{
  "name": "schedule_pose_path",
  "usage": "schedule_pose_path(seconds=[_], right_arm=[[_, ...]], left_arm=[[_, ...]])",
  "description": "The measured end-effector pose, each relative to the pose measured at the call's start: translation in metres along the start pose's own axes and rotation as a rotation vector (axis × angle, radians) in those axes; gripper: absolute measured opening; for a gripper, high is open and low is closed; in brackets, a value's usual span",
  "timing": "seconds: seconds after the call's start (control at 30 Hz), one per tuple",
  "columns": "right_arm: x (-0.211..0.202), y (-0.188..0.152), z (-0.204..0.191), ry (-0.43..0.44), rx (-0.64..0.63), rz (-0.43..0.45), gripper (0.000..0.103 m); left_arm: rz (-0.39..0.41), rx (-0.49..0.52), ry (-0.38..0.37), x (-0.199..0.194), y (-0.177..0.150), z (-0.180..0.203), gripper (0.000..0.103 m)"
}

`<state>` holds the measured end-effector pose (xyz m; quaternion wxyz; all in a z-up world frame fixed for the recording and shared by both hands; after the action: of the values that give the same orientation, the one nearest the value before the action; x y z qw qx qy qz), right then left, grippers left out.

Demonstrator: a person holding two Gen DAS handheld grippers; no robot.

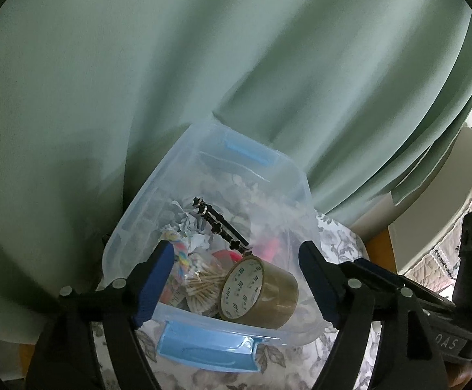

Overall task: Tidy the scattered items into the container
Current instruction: 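Withdraw both open tools from the box toward the pink roller and red claw clip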

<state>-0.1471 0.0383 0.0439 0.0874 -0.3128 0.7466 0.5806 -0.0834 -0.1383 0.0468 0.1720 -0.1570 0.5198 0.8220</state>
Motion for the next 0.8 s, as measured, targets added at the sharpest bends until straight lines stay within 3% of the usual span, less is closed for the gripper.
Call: schedule_pose_path(seconds=[0.37, 0.8], right_arm=[[-0.033, 0.004, 0.042, -0.037, 0.076, 0.068, 0.073], [-0.074, -0.002, 0.125, -0.133, 0.187, 0.149, 0.073]], left_arm=[[0.014, 0.076, -0.041, -0.005, -0.001, 0.039, 0.08], [-0.032, 0.212, -0.082, 0.007, -0.025, 0.111, 0.08]])
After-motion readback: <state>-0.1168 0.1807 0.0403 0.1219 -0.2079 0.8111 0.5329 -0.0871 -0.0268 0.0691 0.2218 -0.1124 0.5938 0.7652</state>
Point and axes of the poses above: each gripper's, at about its wrist camera, not at the fingertips, and x roughly the way its jaws point, z to its right, y to its top, the point moved 2 cm from there along x, roughly the way its jaws point, and after that the axes turned 15 degrees about z, right-handed, at the moved point
